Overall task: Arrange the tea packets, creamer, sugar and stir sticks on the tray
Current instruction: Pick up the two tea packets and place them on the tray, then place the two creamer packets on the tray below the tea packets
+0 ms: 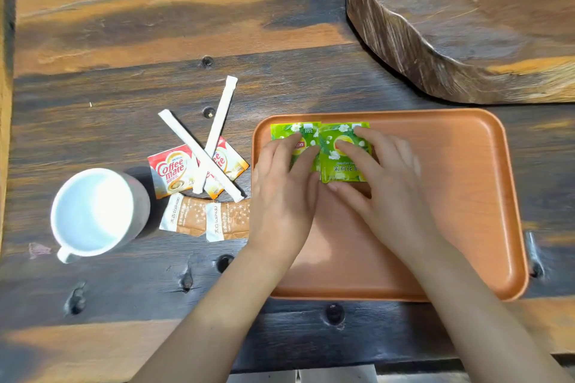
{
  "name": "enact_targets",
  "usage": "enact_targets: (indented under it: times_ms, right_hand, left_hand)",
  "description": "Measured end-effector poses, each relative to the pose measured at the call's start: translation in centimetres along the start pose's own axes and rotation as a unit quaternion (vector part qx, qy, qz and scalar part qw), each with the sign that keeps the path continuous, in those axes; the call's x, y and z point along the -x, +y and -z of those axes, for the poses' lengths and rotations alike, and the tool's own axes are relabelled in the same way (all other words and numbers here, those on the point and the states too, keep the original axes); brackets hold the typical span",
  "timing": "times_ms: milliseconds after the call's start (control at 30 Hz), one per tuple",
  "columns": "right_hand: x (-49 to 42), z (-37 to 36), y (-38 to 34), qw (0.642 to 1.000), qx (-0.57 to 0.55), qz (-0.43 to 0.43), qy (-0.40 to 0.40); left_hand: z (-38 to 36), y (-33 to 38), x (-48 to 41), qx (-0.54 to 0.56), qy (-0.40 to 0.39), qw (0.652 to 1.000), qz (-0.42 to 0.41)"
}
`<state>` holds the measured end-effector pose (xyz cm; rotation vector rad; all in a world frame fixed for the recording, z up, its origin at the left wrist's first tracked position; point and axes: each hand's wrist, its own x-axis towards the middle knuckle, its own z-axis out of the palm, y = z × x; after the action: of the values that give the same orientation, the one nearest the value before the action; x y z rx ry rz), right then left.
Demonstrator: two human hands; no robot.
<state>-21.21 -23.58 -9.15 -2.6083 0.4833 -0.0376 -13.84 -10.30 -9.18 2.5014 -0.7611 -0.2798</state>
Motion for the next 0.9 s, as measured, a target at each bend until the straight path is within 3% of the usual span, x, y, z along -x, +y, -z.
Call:
enact_targets:
  times_ms: [567,767,833,900]
  right_hand:
    - [-0.9,0.2,-0.3,1.0,-0.005,-0.002,0.004]
    - [-1.5,1.0,-1.8,0.998,-0.034,0.006,0.043]
    - [-2.2,1.0,-3.5,0.997,-0.042,0.029,0.06]
    - [-3.1,0.6,-6.0,0.995,-0.03,0.058,0.073]
  left_hand:
    - [-0.2,0.2,-0.2,0.012,0.016,1.0,-0.008]
    - [4.5,-0.9,-1.5,-0.004,0.096,0.995,0.02]
    - [7.8,-2.2,-2.3,-0.046,0.101,0.992,0.059]
    - [10.9,-4.1,-3.2,-0.141,0.054,0.983,0.103]
